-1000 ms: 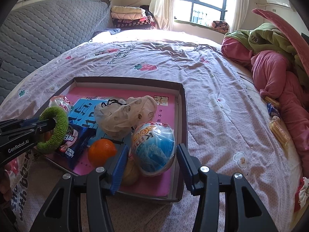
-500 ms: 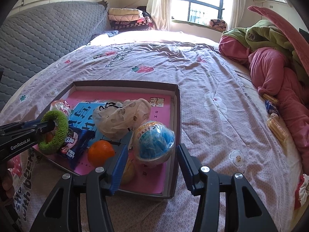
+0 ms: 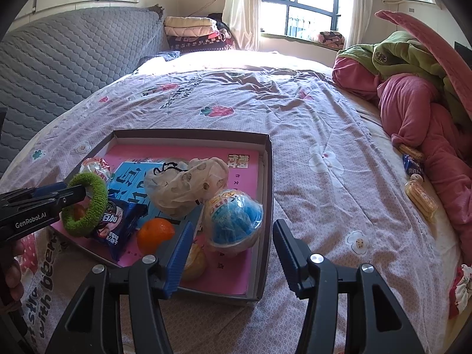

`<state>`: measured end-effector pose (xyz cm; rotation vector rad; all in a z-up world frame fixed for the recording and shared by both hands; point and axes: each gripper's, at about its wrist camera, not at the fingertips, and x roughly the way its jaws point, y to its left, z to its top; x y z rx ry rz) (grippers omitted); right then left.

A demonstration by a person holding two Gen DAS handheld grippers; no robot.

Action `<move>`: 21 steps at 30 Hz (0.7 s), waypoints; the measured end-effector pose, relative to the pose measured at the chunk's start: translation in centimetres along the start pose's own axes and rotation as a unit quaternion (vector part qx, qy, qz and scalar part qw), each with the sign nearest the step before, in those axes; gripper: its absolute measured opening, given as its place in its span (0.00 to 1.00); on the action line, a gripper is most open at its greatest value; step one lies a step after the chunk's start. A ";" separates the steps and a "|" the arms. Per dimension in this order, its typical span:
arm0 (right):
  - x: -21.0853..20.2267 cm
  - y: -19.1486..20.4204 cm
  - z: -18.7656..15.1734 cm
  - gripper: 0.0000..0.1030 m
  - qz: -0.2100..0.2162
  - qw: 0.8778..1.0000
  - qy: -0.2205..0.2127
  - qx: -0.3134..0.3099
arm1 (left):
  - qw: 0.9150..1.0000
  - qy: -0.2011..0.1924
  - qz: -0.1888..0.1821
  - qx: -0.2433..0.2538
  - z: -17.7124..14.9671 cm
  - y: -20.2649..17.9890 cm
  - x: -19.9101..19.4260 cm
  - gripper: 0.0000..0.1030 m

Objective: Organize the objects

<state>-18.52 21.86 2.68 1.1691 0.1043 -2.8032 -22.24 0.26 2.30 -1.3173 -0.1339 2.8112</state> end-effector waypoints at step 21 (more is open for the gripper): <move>-2.7 0.4 1.2 0.62 0.010 0.999 -0.048 0.006 | 0.999 -0.041 0.005 0.012 0.5 -0.4 -3.3 0.64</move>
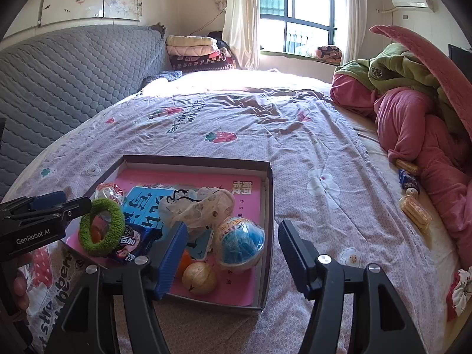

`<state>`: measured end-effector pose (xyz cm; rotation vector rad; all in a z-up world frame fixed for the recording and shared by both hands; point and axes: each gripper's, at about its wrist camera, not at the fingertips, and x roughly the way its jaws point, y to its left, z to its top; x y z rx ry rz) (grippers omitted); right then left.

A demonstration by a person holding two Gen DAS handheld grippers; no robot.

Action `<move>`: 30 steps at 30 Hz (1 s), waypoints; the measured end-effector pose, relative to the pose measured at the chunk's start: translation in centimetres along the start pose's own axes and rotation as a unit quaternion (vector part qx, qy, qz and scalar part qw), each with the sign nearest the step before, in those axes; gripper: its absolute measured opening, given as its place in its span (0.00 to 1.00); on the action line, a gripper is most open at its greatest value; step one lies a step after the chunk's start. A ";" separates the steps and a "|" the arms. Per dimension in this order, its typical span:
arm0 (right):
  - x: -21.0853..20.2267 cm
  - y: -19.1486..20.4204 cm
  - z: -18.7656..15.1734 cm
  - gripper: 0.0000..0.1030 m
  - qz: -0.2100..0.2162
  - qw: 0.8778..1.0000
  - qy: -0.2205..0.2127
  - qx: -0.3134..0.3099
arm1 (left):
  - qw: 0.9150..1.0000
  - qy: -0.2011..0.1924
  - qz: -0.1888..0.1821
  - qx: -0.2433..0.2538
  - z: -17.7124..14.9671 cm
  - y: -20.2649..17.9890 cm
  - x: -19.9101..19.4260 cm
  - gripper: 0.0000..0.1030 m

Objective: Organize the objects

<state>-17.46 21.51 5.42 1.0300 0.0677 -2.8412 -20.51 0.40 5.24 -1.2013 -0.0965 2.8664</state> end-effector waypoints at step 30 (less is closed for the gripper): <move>-4.4 2.3 -0.7 0.74 0.029 0.999 -0.045 -0.008 | 0.998 -0.059 0.011 0.006 -1.3 -0.6 -5.1 0.75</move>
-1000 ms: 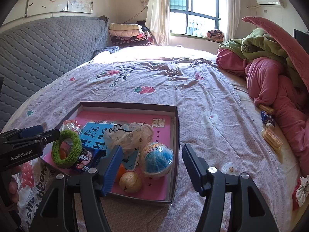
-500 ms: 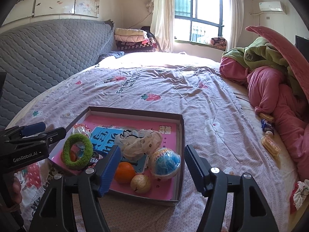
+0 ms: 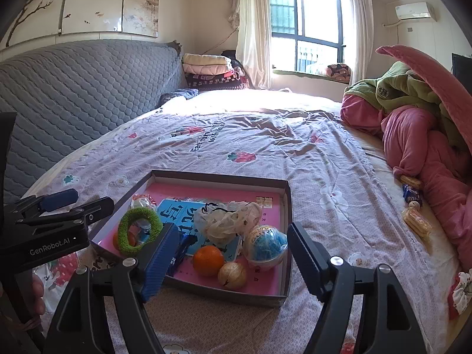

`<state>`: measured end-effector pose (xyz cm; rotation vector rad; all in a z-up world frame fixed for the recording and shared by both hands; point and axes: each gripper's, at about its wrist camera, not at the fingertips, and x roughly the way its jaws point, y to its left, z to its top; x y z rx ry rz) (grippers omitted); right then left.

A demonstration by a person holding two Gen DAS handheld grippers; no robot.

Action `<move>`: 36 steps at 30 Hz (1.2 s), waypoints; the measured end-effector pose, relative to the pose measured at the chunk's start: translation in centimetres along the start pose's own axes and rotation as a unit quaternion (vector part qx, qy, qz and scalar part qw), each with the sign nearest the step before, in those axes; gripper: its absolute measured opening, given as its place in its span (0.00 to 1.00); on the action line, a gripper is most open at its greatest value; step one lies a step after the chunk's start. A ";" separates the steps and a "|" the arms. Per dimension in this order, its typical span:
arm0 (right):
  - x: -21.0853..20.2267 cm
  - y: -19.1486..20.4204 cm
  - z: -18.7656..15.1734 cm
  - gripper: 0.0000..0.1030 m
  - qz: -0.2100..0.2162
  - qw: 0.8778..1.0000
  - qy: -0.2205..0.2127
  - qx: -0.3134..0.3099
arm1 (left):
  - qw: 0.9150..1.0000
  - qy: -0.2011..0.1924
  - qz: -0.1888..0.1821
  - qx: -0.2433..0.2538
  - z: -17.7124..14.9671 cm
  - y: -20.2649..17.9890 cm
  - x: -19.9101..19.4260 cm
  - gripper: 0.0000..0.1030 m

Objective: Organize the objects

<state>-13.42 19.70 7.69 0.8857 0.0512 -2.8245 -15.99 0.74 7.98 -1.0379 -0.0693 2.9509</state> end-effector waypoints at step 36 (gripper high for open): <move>-4.2 1.7 -4.8 0.86 0.017 0.999 -0.011 0.026 | 1.000 0.014 0.005 -0.018 -6.2 0.7 -3.5 0.75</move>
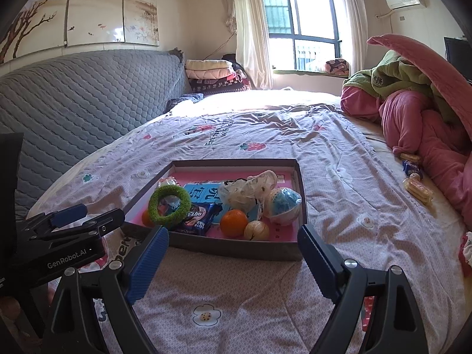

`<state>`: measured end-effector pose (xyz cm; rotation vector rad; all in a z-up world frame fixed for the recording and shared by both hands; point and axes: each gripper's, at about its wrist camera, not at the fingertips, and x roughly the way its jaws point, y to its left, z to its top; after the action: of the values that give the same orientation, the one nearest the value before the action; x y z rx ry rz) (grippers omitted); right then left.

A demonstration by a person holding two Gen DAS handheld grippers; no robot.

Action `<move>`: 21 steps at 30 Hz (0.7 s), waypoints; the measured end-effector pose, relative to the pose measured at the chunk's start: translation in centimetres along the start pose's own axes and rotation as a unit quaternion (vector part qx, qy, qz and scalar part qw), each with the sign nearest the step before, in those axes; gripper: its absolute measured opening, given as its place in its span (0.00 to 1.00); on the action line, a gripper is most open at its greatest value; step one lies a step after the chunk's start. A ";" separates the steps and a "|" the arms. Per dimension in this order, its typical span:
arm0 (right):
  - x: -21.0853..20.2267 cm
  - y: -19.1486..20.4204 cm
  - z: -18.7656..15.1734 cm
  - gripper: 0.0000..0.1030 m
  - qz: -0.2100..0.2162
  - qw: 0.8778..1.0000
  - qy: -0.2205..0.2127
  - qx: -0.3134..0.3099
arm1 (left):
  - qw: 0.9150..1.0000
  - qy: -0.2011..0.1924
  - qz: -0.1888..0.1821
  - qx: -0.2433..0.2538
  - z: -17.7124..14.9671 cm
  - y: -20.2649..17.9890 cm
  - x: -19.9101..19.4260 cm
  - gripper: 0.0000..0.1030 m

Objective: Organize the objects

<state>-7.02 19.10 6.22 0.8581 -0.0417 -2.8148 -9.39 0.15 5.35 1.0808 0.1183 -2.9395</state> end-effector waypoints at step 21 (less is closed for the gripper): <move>-0.6 0.5 -2.1 0.86 -0.003 1.000 0.008 0.004 | 1.000 0.010 0.009 0.027 -2.9 0.5 -0.6 0.75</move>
<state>-5.23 18.81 4.84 0.8848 -0.0468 -2.8147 -7.04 -0.17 3.49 1.1121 0.0298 -2.9337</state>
